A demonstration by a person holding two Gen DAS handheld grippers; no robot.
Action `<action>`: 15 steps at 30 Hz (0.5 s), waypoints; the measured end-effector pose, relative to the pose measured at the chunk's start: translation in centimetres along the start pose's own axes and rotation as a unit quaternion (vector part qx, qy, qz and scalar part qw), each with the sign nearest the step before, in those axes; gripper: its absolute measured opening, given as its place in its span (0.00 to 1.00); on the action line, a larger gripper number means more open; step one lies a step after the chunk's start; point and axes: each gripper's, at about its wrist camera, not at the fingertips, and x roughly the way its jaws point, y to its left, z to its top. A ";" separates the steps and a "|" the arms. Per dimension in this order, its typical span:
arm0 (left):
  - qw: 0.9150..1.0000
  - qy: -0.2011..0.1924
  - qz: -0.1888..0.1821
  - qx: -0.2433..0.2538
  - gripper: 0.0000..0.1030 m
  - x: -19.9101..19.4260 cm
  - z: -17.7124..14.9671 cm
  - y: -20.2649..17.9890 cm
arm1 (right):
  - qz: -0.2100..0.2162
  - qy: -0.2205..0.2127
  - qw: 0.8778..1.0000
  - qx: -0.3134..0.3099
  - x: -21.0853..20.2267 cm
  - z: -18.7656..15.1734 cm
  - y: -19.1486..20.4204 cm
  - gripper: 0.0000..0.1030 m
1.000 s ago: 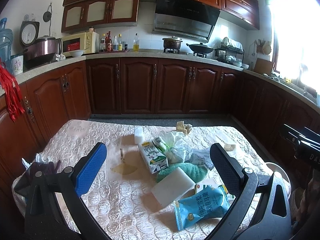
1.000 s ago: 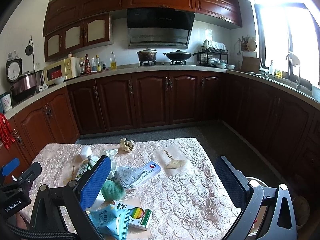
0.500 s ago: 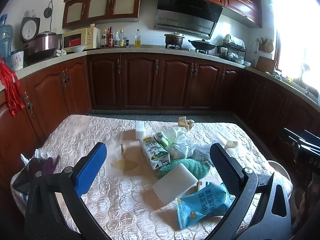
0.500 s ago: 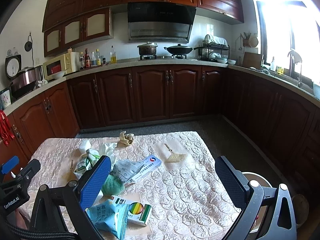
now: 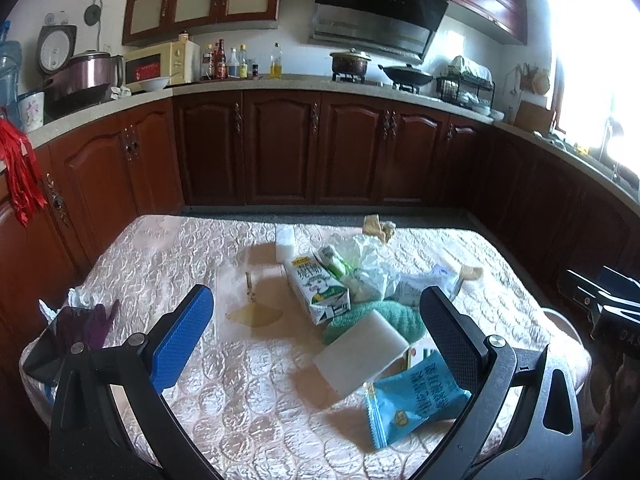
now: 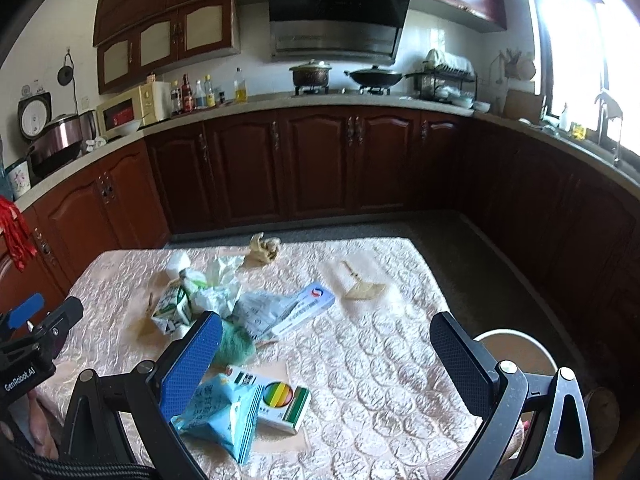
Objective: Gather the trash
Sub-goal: 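Lower the left gripper onto the white foam block and close it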
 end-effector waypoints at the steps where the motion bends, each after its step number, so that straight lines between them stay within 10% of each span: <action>1: 1.000 0.004 -0.003 0.002 1.00 0.1 -0.2 0.0 | -0.001 0.003 1.000 -0.003 0.2 -0.1 0.1 1.00; 15: 0.997 0.073 -0.017 0.003 1.00 3.4 -2.5 1.5 | 0.051 0.092 0.994 0.024 5.7 -2.4 -0.5 1.00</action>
